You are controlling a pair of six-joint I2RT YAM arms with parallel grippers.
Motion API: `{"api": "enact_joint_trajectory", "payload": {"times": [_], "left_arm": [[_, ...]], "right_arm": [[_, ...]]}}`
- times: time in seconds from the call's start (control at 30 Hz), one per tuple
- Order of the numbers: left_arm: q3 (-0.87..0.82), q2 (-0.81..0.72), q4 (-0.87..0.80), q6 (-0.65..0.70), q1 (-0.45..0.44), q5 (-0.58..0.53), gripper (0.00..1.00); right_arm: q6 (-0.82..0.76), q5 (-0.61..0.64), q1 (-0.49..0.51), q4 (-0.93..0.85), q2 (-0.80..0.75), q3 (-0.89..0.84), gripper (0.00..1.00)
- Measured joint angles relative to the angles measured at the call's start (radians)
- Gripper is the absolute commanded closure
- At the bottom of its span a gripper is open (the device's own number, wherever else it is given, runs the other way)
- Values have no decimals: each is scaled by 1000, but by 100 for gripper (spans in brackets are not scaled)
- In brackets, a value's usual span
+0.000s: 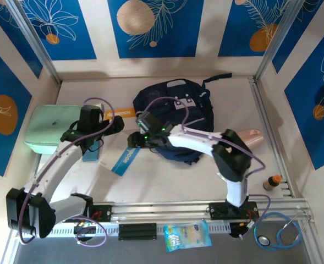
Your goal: Pack the student bag
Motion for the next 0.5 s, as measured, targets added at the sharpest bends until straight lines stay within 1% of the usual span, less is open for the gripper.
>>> {"api": "enact_joint_trajectory", "payload": {"times": [0.13,0.23,0.4,0.5], "left_arm": [[0,-14,-40,0,63,0,0],[0,-14,-61,0,84,1,0],[0,-14,-77,0,99,4,0],[0,-14,-83,1,102,8,0]], "right_arm": [[-35,-62,37,-25,150,133,51],[-58,-95,57,-66,232,218,52],[-89,-141,78,-141,317,311,52],[-99,-160,83,-185,337,327,52]]}}
